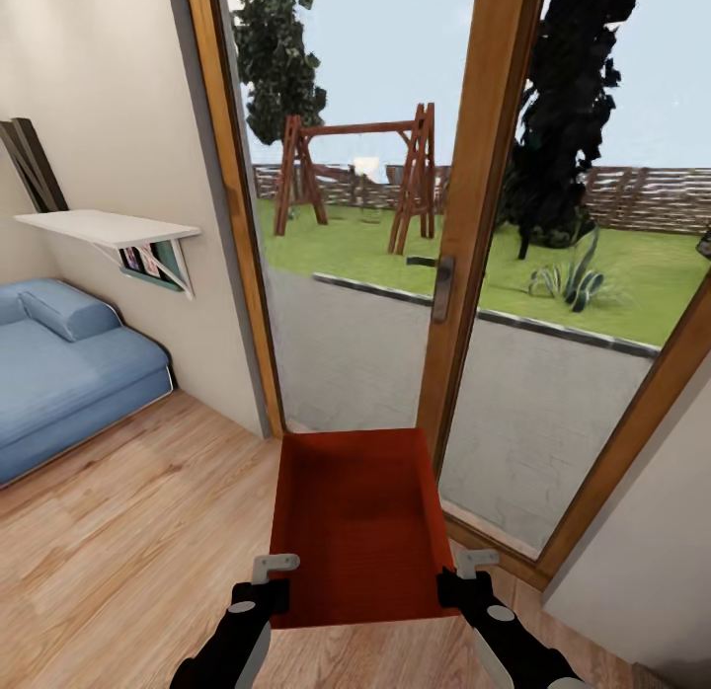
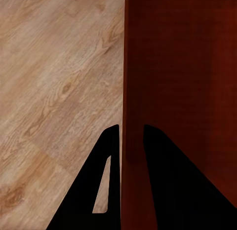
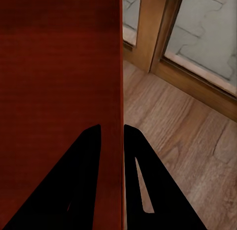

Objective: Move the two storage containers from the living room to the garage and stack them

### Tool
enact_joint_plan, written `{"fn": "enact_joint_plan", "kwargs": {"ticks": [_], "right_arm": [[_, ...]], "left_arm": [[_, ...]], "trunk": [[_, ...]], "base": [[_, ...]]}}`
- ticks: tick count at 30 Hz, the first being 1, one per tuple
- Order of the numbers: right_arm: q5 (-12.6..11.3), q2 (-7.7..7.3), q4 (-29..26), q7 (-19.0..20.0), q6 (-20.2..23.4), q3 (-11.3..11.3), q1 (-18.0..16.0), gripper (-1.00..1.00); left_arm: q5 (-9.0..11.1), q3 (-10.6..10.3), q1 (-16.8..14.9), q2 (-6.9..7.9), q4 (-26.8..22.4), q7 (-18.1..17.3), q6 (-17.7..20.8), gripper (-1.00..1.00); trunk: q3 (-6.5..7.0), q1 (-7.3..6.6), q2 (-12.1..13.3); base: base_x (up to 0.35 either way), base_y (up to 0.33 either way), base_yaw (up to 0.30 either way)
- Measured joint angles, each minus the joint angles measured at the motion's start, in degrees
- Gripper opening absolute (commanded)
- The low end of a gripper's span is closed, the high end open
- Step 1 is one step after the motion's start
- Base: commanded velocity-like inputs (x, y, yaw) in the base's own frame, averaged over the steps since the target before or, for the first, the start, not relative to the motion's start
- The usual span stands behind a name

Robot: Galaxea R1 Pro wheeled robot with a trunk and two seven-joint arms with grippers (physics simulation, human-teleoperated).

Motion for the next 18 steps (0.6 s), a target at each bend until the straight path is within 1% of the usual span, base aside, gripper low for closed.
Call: {"fn": "enact_joint_plan", "kwargs": {"ticks": [9,11,18], "right_arm": [[-0.04,-0.01,0.04,0.00,-0.13,0.03,0.00,-1.00],[-0.03,-0.01,0.04,0.03,-0.14,-0.02,0.00,-1.00],[0.00,0.00,0.02,0.04,-0.06,-0.02,0.00,-1.00]], "left_arm": [[-0.01,-0.04,-0.01,0.00,-0.03,0.02,-0.02,-1.00],[0.00,-0.04,-0.02,0.00,-0.02,0.02,-0.02,-1.00],[-0.05,0.02,0.00,0.00,-0.02,-0.03,0.00,-1.00]], "trunk": [[0.00,0.00,0.00],[-0.01,0.00,0.00],[-0.15,0.00,0.01]], "base": [[0.000,0.000,0.000],[0.000,0.000,0.155],[0.000,0.000,0.275]]}}
